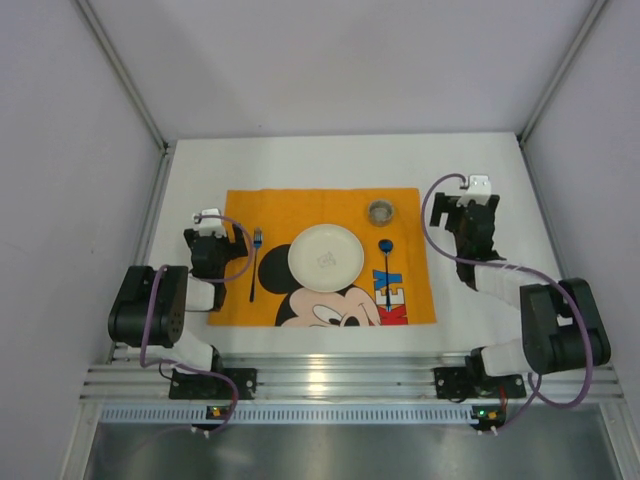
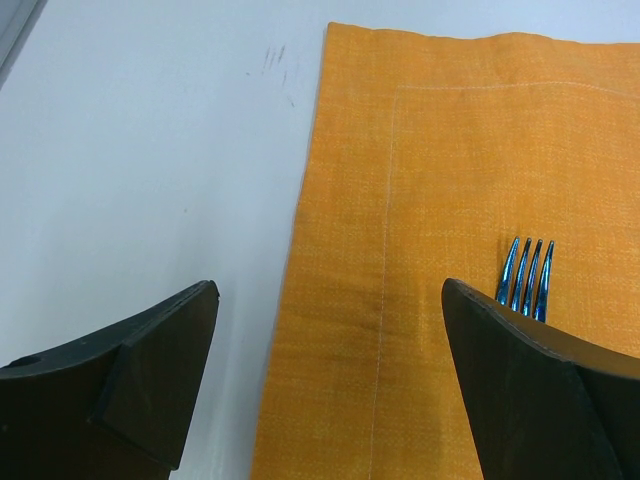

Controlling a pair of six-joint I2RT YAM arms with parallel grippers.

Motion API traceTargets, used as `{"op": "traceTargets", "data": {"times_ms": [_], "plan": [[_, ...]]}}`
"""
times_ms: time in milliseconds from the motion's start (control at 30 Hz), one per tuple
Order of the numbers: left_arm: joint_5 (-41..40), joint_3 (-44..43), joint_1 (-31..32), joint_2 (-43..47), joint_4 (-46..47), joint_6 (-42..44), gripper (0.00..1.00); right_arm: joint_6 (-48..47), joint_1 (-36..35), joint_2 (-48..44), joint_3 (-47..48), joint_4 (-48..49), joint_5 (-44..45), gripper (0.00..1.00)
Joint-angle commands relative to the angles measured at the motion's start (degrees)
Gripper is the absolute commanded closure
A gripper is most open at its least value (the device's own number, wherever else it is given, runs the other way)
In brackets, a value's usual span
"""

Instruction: Set the dinner table for one person

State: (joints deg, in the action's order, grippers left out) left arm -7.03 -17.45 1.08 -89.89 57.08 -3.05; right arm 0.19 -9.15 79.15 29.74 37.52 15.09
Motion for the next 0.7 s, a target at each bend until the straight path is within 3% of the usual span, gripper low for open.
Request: {"op": "traceTargets", "data": {"times_ms": [0,100,267,433,467,533,667], "plan": [[0.8,-0.7,0.1,0.2,5.3,-0.5,0.01,2.7,1.9,1.5,1.5,6.3,-8.0,0.0],[0.7,-0.6,0.1,0.2,5.2,-0.5,0.01,2.3,1.8,1.0,6.0,-5.5,-8.5,0.0],[0.7,-0.6,0.1,0.1,5.2,-0.5,0.01,1.2,1.9,-2.0,2.7,-3.5,-9.6,0.0],[0.8,-0.6,0.1,0.1,5.2,-0.5,0.01,1.0,2.0,-0.3,5.8,-14.8,-9.6,0.0],[0.7,-0.6,0.1,0.1,5.3,-0.5,0.01,0.7,2.5,-0.4,4.9,-13.9,-10.2,0.0],[0.7,-0.7,0.1,0.2,5.3,-0.5,0.01,0.3,3.3,-1.0,-1.2,-1.4,-14.2,0.0],[0.7,-0.7,0.1,0.1,5.2,-0.5,0.01,-1.5,5.4,1.0,-2.1,-0.1,-14.8,0.0]]}}
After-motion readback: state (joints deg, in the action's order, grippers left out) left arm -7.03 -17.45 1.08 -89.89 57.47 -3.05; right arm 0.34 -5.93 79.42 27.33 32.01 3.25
